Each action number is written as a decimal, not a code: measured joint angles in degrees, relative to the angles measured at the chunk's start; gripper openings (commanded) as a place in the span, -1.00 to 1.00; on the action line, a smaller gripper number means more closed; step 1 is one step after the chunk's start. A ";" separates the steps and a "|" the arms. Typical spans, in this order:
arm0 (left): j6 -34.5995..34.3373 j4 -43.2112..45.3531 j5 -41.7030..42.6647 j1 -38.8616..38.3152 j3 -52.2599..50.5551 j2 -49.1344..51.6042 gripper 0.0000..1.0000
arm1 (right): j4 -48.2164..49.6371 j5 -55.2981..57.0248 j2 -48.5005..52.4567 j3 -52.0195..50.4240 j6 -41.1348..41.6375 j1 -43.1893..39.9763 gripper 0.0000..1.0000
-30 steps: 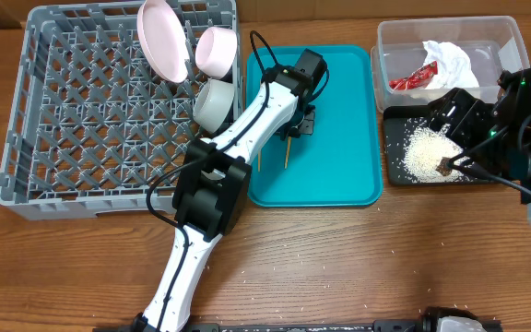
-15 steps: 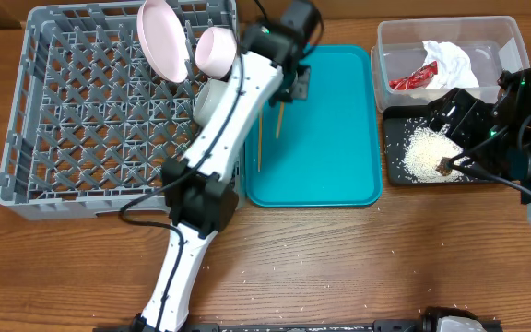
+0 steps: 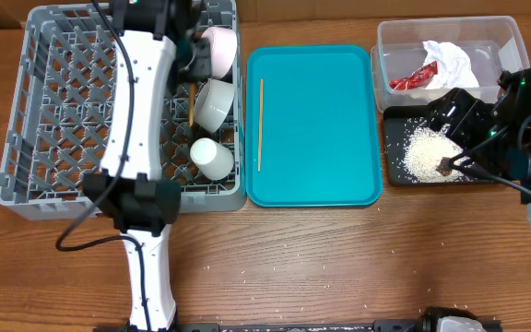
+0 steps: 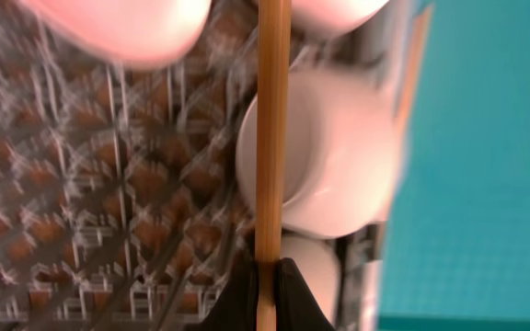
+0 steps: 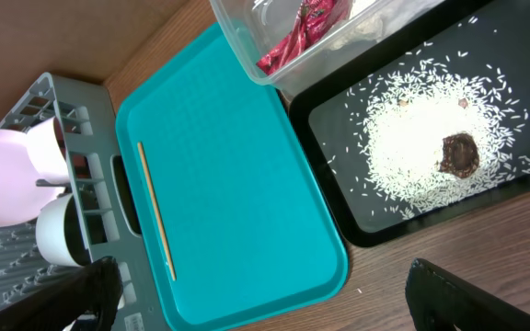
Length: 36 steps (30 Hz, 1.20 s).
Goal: Sort waste into correct bins and load items into the dishwasher
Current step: 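Carry the chopstick into the dish rack and release it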
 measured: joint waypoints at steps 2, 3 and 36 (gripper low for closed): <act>0.24 -0.04 0.68 1.40 -5.90 -0.17 -0.92 | 0.00 -0.02 0.00 0.00 -0.02 0.00 1.00; 0.37 -0.09 0.83 1.77 -8.52 -0.42 -0.92 | 0.00 -0.02 0.00 0.00 -0.02 0.00 1.00; 9.57 25.00 -5.57 4.33 -44.46 -14.23 0.75 | 0.00 -0.02 0.00 0.00 -0.02 0.02 1.00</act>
